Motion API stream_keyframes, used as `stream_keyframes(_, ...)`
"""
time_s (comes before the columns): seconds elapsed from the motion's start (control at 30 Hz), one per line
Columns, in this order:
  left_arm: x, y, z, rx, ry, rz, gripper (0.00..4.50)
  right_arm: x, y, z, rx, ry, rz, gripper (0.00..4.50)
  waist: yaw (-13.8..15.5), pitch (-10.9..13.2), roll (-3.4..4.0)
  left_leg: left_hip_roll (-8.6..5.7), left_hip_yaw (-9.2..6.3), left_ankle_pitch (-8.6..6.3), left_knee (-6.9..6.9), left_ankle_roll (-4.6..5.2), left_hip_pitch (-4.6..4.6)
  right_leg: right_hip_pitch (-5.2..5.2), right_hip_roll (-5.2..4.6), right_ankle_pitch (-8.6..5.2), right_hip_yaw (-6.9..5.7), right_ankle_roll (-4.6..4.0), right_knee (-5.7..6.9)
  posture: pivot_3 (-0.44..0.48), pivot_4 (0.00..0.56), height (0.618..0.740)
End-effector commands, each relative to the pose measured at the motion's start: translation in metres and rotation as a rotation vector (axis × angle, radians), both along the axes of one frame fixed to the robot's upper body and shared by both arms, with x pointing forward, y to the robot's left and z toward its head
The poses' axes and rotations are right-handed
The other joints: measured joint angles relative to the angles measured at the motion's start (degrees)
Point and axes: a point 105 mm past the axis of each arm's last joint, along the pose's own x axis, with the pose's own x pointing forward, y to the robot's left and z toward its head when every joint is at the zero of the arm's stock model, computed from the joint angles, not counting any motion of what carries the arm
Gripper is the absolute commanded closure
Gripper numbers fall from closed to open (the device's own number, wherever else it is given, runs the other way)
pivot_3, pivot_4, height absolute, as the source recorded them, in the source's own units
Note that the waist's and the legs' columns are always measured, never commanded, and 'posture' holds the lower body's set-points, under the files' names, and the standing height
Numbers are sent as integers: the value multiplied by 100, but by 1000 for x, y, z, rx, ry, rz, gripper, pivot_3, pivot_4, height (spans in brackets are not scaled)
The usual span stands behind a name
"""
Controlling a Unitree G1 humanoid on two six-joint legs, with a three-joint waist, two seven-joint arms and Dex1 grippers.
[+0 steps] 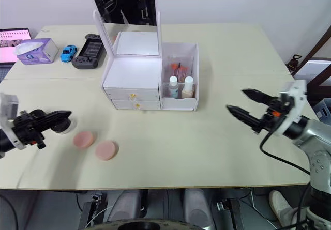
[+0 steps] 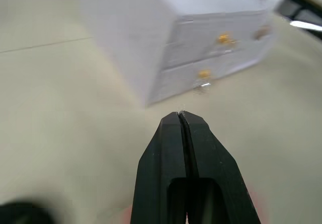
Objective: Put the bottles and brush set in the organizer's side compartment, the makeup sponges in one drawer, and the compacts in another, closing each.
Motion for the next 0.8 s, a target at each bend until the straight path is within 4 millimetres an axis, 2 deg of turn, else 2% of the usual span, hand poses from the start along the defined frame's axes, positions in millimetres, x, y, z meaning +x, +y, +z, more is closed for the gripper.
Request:
stream_keyframes(0.03, -1, 30, 1, 50, -61, 98, 4500, -9, -39, 1, -33, -52, -130, 22, 2, 0, -1, 1, 3, 0, 0, -1, -1, 0, -1, 0, 2, 0, -10, 0, 150, 740)
stream_keyframes(0.2, -1, 52, -7, 80, -68, 172, 4500, -16, -62, -4, -49, -12, -186, 22, -9, -1, 4, 4, 15, 0, -2, -1, -16, 3, -1, 7, 7, -11, -57, 0, 150, 740)
stream_keyframes(0.3, 1, 49, -6, 68, -83, 167, 4500, -13, -56, 4, -46, -23, -162, 22, -23, -2, 1, 4, 35, -1, -4, -1, -17, 2, -2, 9, 21, -12, -65, 0, 150, 740)
stream_keyframes(0.4, 4, 35, -3, 54, -109, 113, 4500, -6, -35, 18, -28, -42, -76, 22, -20, -2, 2, 4, 35, -1, -7, 0, -17, 2, 0, 11, 22, -11, -62, 0, 150, 740)
stream_keyframes(0.53, -1, 0, 4, -3, -105, -8, 4500, 0, 14, 32, -27, -9, 105, 22, -6, -2, 1, 7, 28, -1, -12, 1, -12, 1, 7, 19, 22, -4, -51, 0, 150, 740)
stream_keyframes(0.7, 1, -50, 17, -34, -196, -37, 4500, 1, 72, 41, -69, 31, 303, 22, 15, -3, 0, 5, 23, -1, -10, 1, -15, 3, 7, 19, 23, -4, -50, 0, 150, 740)
stream_keyframes(0.8, -8, -93, 14, -37, -225, -77, 4500, 3, 108, 46, -124, 64, 439, 22, -1, -3, -1, 3, 25, -1, -2, 1, -19, 4, 7, 24, 26, -7, -53, 0, 150, 740)
